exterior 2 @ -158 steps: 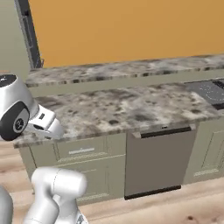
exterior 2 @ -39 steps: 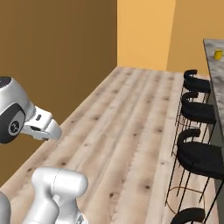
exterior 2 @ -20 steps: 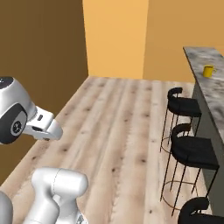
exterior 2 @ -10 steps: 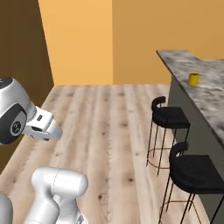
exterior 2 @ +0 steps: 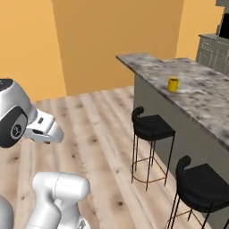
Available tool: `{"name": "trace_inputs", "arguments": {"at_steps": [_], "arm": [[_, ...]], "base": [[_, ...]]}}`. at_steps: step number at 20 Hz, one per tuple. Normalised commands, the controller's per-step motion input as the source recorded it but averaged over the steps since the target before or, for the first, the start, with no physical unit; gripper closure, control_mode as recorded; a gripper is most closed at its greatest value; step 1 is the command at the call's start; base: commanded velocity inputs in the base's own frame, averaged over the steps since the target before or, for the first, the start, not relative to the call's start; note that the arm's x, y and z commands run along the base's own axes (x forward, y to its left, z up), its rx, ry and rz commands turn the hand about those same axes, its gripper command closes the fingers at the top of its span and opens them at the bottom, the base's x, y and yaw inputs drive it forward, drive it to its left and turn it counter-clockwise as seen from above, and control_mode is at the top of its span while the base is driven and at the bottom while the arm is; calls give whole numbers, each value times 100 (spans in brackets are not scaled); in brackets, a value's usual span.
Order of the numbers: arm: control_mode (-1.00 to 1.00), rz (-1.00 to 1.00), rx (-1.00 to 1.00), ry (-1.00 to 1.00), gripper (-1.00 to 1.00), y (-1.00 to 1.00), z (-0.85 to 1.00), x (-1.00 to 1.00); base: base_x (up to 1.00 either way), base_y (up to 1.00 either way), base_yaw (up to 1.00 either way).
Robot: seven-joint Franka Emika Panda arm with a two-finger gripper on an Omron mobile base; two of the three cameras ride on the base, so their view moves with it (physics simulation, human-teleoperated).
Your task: Pick up the marshmallow and place it in the cup of hot chocolate on the dining counter.
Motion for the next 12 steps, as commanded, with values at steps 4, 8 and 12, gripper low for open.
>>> {"name": "trace_inputs", "arguments": {"at_steps": [4,8,12], "arm": [[100,0,0,0,100,0,0,0],[100,0,0,0,100,0,0,0],[100,0,0,0,100,0,0,0]], "base": [[95,84,-60],[96,64,-59],[90,78,-58]]}}
